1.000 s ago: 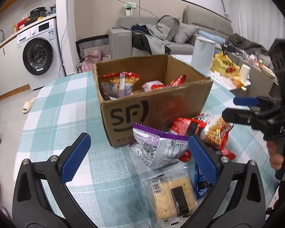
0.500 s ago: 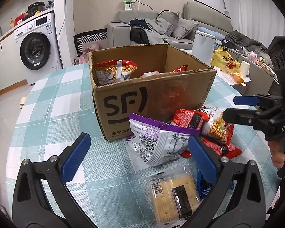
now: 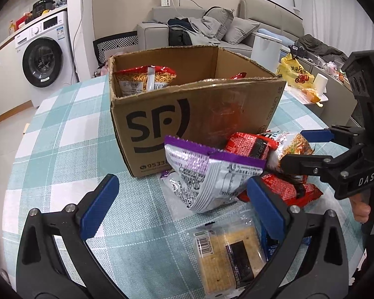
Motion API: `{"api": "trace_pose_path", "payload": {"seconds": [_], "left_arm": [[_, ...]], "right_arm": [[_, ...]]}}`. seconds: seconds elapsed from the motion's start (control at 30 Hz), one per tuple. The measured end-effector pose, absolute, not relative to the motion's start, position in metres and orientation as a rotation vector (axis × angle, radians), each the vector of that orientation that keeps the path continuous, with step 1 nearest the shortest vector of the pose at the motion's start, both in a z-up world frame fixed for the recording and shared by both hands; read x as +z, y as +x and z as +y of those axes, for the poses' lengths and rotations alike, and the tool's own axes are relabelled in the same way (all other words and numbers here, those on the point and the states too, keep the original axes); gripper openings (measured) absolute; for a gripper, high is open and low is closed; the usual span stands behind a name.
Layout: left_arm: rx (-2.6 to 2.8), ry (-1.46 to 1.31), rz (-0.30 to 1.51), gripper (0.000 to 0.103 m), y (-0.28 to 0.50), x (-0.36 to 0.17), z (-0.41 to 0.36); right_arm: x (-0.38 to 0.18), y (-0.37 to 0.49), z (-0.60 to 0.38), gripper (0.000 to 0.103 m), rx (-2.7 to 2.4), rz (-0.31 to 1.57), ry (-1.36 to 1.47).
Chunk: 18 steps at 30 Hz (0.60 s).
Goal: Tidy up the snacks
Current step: 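Grasp the noodle-snack bag with the right gripper while the left gripper grasps the purple-white bag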
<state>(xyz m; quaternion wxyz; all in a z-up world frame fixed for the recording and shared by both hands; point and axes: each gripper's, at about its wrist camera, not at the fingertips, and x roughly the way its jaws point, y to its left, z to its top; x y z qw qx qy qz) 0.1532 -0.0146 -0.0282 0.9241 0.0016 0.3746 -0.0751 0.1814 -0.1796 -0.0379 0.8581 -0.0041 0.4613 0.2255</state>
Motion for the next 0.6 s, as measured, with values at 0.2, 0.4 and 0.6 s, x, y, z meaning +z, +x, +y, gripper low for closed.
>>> {"api": "trace_pose_path", "payload": {"seconds": [0.2,0.4,0.6], "left_arm": [[-0.152,0.003,0.776,0.102,0.155,-0.035,-0.012],[-0.149,0.0,0.784,0.102,0.157,-0.04,-0.009],[-0.148,0.001,0.792,0.102,0.159,-0.046,-0.008]], "right_arm": [[-0.041,0.187,-0.19,0.102,0.441,0.995,-0.002],[-0.05,0.191,-0.191,0.102,0.423,1.018,-0.014],[-0.054,0.191,-0.189,0.101,0.414,1.01,-0.036]]}}
